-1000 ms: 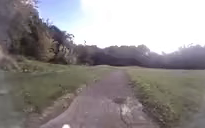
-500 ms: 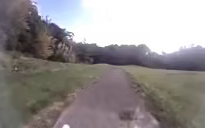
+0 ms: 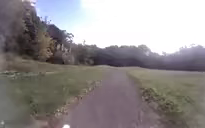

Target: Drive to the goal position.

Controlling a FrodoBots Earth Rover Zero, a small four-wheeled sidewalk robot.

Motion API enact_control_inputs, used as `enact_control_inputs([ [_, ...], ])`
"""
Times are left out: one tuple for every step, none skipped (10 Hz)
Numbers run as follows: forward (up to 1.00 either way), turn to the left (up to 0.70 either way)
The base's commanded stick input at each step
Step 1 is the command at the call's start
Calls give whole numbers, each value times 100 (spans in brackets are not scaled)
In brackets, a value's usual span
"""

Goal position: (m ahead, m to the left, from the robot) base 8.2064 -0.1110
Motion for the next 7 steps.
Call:
enact_control_inputs([
  [100, -30],
  [100, -31],
  [100, -27],
  [100, -25],
  [100, -24],
  [100, -20],
  [100, -21],
])
